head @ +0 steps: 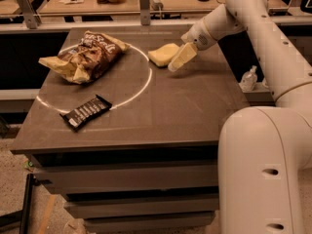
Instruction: Move sponge near brown chip bag
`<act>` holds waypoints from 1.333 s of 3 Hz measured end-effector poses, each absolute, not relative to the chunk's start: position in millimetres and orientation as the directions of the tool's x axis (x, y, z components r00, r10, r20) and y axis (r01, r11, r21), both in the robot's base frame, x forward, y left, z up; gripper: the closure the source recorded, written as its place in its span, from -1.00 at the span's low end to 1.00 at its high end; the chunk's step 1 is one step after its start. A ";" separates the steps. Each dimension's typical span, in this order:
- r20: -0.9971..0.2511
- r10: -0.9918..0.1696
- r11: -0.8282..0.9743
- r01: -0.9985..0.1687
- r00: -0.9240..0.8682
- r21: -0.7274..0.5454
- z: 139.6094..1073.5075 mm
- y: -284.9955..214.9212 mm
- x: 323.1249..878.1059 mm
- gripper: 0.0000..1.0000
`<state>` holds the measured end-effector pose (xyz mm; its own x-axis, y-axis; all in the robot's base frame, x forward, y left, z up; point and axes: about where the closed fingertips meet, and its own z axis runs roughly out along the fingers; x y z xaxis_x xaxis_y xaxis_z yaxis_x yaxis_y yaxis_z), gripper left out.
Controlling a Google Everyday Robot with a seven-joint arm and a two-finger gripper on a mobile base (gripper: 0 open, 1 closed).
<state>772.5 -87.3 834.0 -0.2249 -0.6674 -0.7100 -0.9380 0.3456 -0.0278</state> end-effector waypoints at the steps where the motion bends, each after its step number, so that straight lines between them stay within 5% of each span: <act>1: -0.708 -0.671 0.333 -0.943 -0.218 -0.025 832.7 -82.8 771.7 -0.67; 4: -0.757 -0.627 0.298 -0.954 -0.184 -0.015 839.6 -76.5 768.4 0.73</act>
Offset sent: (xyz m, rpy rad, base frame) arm -0.0027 0.0079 0.0046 0.0310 0.0029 0.0514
